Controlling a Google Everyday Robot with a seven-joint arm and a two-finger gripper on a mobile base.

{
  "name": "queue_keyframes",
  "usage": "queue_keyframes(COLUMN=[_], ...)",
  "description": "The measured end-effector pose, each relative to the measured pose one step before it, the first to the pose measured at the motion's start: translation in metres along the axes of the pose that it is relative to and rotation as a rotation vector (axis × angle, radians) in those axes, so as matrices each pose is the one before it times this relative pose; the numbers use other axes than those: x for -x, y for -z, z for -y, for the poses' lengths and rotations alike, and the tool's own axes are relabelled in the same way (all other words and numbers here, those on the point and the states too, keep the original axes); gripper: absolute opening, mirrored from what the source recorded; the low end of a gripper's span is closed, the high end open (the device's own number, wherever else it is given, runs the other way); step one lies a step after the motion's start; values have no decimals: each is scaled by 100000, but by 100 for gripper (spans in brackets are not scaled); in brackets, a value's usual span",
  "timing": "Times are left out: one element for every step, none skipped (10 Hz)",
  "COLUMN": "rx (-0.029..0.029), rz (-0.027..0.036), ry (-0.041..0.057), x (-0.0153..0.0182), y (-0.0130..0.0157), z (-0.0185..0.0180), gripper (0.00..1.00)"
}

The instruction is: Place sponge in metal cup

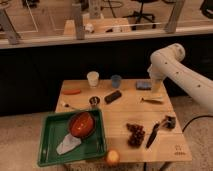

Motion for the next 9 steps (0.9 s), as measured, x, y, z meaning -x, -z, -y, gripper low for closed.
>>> queue_keyframes(rx=[-109,62,-15,20,-15,-8,-64,-773,-2446], rz=[-61,-83,-22,-31,-1,6,-199,-2756,-6006], ry=[21,-36,-19,11,-19,10,86,-911,-545], x=[-43,-50,-18,-10,-7,6,-44,-501,-553], y=[-70,-29,13,-14,-2,6,-13,-202,-462], z=[134,-28,2,-5,2,3,9,72,550], gripper=[80,80,80,80,80,80,80,80,80])
